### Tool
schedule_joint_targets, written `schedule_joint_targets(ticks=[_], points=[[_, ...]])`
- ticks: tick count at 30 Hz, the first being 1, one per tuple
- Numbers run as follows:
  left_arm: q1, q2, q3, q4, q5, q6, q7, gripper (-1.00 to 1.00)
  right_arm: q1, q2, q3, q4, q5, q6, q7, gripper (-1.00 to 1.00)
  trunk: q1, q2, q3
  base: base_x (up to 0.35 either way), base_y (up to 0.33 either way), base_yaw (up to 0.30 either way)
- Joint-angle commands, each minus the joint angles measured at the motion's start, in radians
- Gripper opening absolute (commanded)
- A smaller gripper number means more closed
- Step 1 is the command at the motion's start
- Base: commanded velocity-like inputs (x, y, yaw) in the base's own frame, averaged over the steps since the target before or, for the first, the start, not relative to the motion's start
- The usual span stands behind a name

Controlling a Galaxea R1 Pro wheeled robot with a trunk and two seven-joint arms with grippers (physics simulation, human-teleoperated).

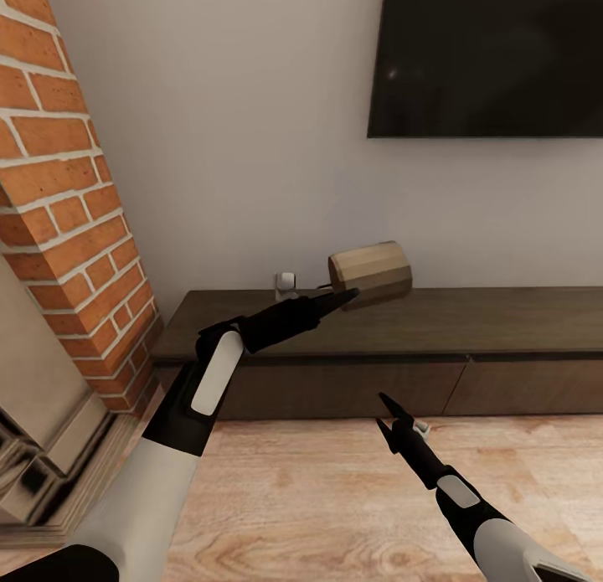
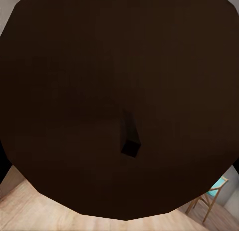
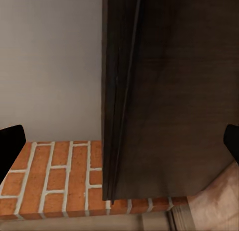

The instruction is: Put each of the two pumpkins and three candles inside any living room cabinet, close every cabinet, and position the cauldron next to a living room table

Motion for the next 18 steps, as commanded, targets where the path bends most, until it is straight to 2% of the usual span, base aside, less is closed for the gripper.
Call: schedule_joint_targets(ticks=[1, 6, 10, 15, 18], points=[[-0.001, 0.0, 0.0, 0.0, 0.006, 0.007, 0.001, -1.0, -0.001, 0.0, 0.0, 0.001, -0.008, 0.008, 0.001, 1.0, 0.0, 0.0, -0.001, 0.0, 0.0, 0.0], [-0.001, 0.0, 0.0, 0.001, 0.006, 0.007, 0.004, -1.0, -0.001, 0.0, -0.001, 0.001, -0.009, 0.012, -0.021, 1.0, 0.0, 0.0, -0.001, 0.038, 0.0, 0.0], [-0.001, 0.0, 0.0, 0.001, 0.005, 0.007, 0.005, -1.0, -0.001, 0.0, -0.001, 0.001, -0.011, 0.007, -0.056, 1.0, 0.0, 0.0, -0.001, 0.155, 0.0, 0.0], [-0.001, 0.0, 0.0, 0.0, 0.005, 0.007, 0.004, -1.0, -0.001, 0.0, -0.001, -0.001, -0.011, -0.064, -0.058, 1.0, 0.0, 0.0, -0.001, 0.181, 0.0, 0.0], [-0.001, 0.0, 0.0, 0.001, 0.005, 0.007, 0.004, -1.0, -0.001, 0.0, -0.002, -0.001, -0.014, -0.081, -0.055, 1.0, 0.0, 0.0, -0.001, 0.183, 0.0, 0.0]])
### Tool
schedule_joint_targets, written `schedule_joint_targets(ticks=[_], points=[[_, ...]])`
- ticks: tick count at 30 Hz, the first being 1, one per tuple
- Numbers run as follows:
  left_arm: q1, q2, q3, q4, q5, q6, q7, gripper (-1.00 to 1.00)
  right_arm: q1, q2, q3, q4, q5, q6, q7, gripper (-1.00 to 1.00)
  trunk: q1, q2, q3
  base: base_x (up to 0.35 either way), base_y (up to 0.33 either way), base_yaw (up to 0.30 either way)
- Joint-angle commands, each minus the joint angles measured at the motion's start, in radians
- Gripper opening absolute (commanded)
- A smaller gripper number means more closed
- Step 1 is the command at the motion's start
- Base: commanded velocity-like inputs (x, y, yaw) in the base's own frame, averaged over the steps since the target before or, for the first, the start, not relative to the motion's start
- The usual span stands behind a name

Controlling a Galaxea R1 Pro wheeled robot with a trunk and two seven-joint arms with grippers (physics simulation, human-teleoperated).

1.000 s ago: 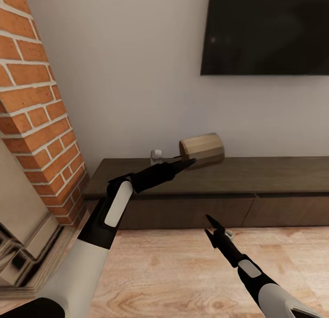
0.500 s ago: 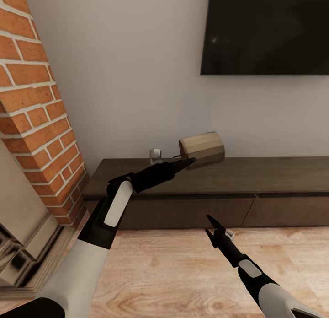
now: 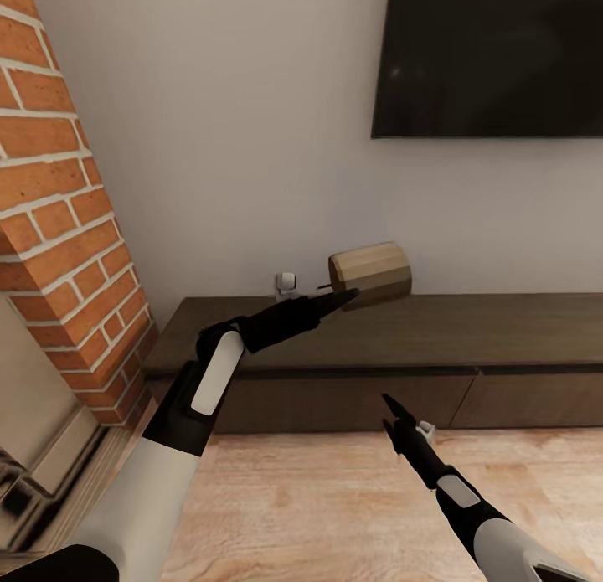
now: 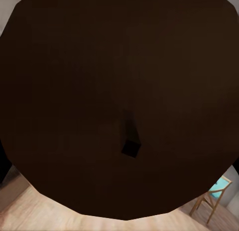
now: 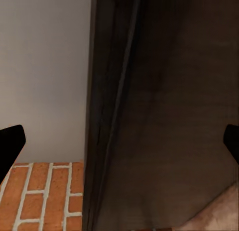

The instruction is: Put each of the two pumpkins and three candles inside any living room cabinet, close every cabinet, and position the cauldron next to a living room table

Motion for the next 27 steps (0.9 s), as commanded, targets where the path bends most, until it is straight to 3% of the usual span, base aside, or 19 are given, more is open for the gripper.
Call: schedule_joint_targets(ticks=[1, 5, 7, 10, 19, 27], points=[[-0.001, 0.0, 0.0, 0.0, 0.009, 0.008, 0.0, -1.0, -0.001, 0.0, -0.001, 0.001, -0.014, 0.007, 0.002, 1.0, 0.0, 0.0, -0.001, 0.183, 0.0, 0.0], [-0.001, 0.0, -0.003, -0.001, 0.009, 0.006, -0.006, -1.0, 0.0, 0.0, -0.001, 0.002, -0.074, 0.004, 0.002, 1.0, 0.0, 0.0, -0.001, 0.142, 0.0, 0.0], [0.0, 0.0, -0.031, 0.0, 0.009, 0.005, -0.006, -1.0, 0.0, 0.0, -0.001, 0.002, -0.113, 0.002, 0.002, 1.0, 0.0, 0.0, -0.001, 0.05, 0.0, 0.0], [0.0, 0.0, -0.062, 0.001, 0.01, 0.003, -0.005, -1.0, 0.0, 0.0, -0.001, 0.001, -0.136, -0.002, 0.003, 1.0, 0.0, 0.0, -0.001, 0.021, 0.0, 0.0], [0.0, 0.0, -0.077, 0.003, 0.01, 0.002, -0.002, -1.0, 0.0, 0.0, -0.001, 0.002, -0.148, -0.011, -0.002, 1.0, 0.0, 0.0, -0.001, 0.007, -0.01, 0.0], [0.0, 0.0, -0.076, 0.004, 0.011, 0.002, -0.003, -1.0, 0.0, 0.0, -0.001, 0.002, -0.15, -0.091, -0.007, 1.0, 0.0, 0.0, -0.001, 0.036, -0.082, 0.0]])
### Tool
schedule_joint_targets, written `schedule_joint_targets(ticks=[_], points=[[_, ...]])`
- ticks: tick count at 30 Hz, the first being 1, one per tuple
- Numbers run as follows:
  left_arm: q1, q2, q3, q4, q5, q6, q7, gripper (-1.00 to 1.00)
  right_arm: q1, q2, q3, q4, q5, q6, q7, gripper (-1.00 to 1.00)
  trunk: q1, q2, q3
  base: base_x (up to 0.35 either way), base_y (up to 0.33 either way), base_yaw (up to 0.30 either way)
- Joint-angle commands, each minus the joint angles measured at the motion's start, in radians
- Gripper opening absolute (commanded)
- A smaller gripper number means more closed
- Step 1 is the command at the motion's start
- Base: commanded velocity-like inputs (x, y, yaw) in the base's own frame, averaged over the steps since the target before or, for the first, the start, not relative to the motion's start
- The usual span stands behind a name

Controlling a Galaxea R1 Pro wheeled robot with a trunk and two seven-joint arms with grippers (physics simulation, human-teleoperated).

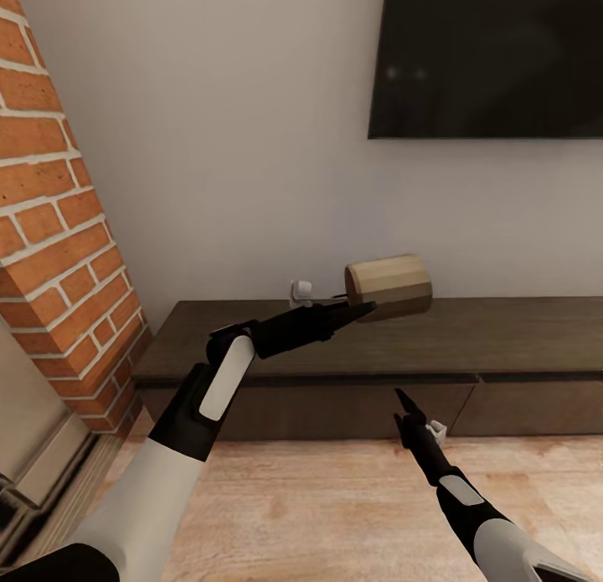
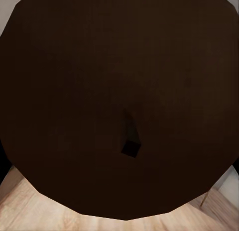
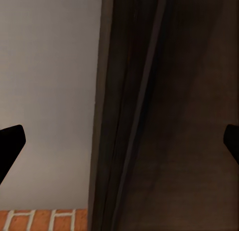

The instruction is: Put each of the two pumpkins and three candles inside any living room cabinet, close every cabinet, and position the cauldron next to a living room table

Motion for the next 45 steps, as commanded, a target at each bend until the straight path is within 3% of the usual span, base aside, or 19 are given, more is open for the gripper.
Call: schedule_joint_targets(ticks=[1, 13, 27, 45], points=[[-0.001, 0.0, 0.0, 0.0, 0.007, 0.007, 0.0, -1.0, -0.001, 0.0, 0.0, 0.001, -0.01, 0.006, 0.003, 1.0, 0.0, 0.0, -0.001, 0.003, -0.008, 0.0], [-0.001, 0.0, 0.0, 0.0, 0.007, 0.007, 0.001, -1.0, -0.001, 0.0, 0.0, 0.002, -0.01, 0.003, 0.003, 1.0, 0.0, 0.0, -0.001, 0.016, -0.001, 0.0], [-0.001, 0.0, 0.0, 0.0, 0.007, 0.007, 0.002, -1.0, -0.001, -0.002, 0.0, 0.004, -0.01, 0.003, -0.019, 1.0, 0.0, 0.0, -0.001, 0.246, 0.0, 0.0], [-0.001, 0.0, 0.0, 0.001, 0.005, 0.006, 0.002, -1.0, -0.001, -0.002, 0.0, 0.007, -0.01, 0.003, -0.025, 1.0, 0.0, 0.0, -0.001, 0.002, -0.001, 0.0]])
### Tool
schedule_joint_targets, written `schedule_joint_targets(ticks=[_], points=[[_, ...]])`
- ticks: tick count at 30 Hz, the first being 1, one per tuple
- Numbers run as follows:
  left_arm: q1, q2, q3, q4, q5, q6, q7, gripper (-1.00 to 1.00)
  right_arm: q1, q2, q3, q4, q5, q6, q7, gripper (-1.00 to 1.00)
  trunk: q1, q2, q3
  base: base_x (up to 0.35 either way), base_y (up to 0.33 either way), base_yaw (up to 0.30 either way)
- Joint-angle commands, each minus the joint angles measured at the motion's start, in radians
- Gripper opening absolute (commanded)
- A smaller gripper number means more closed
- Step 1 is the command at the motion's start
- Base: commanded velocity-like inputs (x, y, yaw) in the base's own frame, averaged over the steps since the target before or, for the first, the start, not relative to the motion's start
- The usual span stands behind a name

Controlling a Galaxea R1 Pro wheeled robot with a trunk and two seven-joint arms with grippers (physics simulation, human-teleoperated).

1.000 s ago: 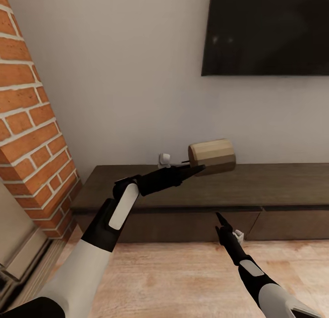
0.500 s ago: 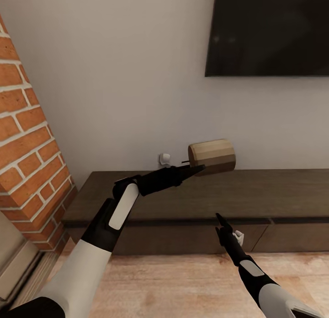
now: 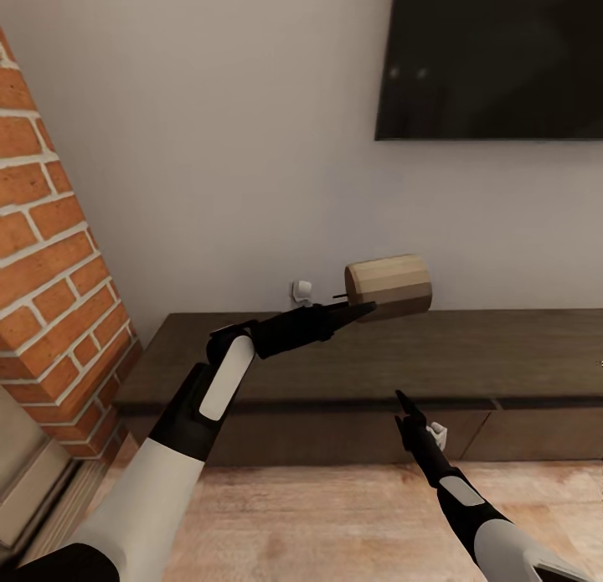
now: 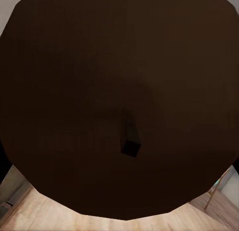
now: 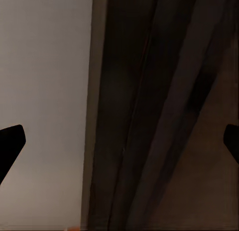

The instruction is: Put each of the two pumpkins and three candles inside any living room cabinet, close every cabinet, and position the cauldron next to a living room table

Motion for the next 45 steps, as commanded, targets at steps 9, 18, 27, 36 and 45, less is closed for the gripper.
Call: schedule_joint_targets(ticks=[9, 18, 27, 36, 45], points=[[0.0, 0.0, 0.0, 0.0, 0.007, 0.007, 0.0, -1.0, -0.001, 0.0, 0.0, 0.001, -0.012, 0.01, 0.001, 1.0, 0.0, 0.0, -0.001, -0.096, -0.021, 0.0], [0.0, 0.0, -0.001, 0.0, 0.007, 0.007, 0.0, -1.0, -0.001, 0.001, 0.0, 0.002, -0.012, 0.01, -0.001, 1.0, 0.0, 0.0, -0.001, -0.003, -0.001, 0.0], [-0.001, 0.0, -0.002, 0.0, 0.007, 0.007, 0.001, -1.0, -0.001, 0.0, 0.0, 0.003, -0.012, 0.008, -0.003, 1.0, 0.0, -0.001, -0.009, 0.0, 0.0, 0.0], [-0.001, 0.0, -0.001, 0.001, 0.007, 0.007, 0.001, -1.0, -0.001, 0.0, 0.0, 0.0, -0.012, 0.005, -0.097, 1.0, 0.002, -0.002, -0.02, 0.0, 0.0, 0.0], [-0.001, 0.0, -0.001, 0.0, 0.007, 0.007, 0.002, -1.0, -0.001, 0.0, -0.001, -0.001, -0.012, 0.009, -0.072, 1.0, 0.002, -0.002, -0.02, 0.0, 0.0, 0.0]])
